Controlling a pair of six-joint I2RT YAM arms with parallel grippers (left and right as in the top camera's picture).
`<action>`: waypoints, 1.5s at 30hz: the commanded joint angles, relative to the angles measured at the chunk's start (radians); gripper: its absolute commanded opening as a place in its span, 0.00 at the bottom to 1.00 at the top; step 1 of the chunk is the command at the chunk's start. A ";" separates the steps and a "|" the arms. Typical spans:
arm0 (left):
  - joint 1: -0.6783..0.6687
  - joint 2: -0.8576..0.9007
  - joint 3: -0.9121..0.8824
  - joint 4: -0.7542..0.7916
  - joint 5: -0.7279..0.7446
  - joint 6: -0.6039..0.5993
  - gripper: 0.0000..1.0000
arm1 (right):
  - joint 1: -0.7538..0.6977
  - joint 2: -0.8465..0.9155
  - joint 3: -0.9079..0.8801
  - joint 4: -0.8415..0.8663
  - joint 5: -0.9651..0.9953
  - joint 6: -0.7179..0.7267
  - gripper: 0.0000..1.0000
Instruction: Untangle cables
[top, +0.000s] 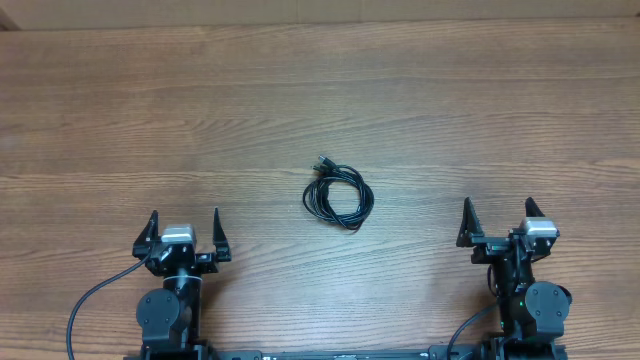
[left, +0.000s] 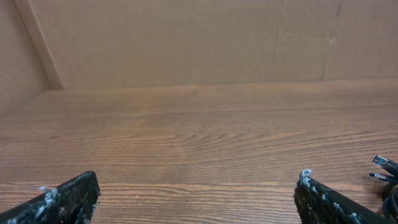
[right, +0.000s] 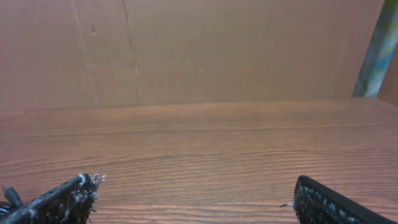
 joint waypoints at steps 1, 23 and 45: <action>-0.012 -0.010 -0.002 -0.001 0.011 -0.014 0.99 | -0.006 -0.012 -0.011 0.006 0.005 0.006 1.00; -0.012 -0.010 -0.002 -0.001 0.011 -0.014 1.00 | -0.006 -0.012 -0.011 0.008 0.005 0.005 1.00; -0.012 -0.010 0.220 -0.006 0.330 -0.001 0.99 | -0.005 -0.012 0.184 0.168 -0.164 0.002 1.00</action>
